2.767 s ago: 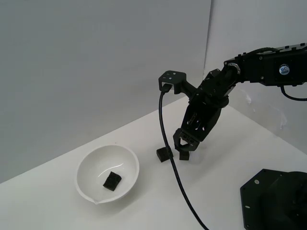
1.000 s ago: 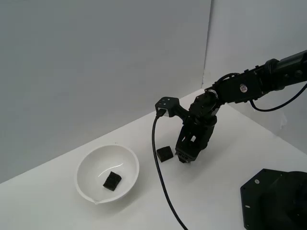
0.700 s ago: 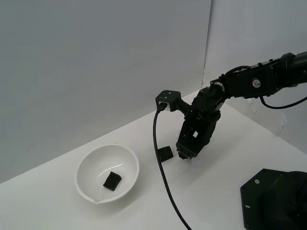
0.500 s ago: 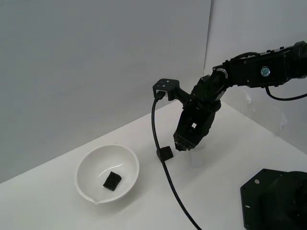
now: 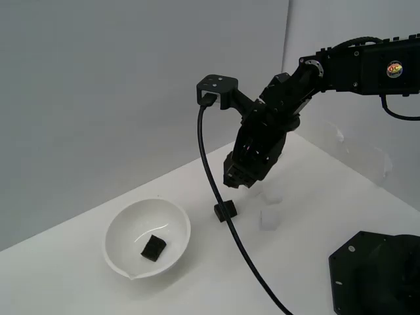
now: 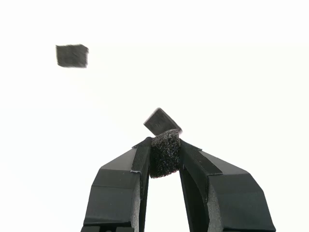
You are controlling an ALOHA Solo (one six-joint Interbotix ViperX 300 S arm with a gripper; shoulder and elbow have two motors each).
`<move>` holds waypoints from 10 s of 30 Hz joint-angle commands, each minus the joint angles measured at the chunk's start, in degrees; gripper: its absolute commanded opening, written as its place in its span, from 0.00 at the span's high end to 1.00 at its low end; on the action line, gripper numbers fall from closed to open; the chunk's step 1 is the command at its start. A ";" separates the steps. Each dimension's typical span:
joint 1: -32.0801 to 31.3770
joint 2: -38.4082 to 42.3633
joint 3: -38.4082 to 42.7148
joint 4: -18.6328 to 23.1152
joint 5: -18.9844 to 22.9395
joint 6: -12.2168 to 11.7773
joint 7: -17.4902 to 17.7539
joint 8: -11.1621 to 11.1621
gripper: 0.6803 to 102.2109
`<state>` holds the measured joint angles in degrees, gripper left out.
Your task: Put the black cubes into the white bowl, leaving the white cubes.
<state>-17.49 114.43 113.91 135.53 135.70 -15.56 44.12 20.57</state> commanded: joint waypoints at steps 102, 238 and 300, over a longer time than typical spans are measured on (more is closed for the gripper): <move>-1.93 -21.45 -21.09 -2.37 -2.81 1.05 -2.90 3.52 0.02; 13.18 21.09 21.45 14.59 14.33 -4.57 -11.87 7.29 0.98; 18.90 84.55 85.08 25.93 25.93 -3.69 -8.96 6.24 0.97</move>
<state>0.88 197.84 197.93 161.54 161.63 -18.98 35.24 26.02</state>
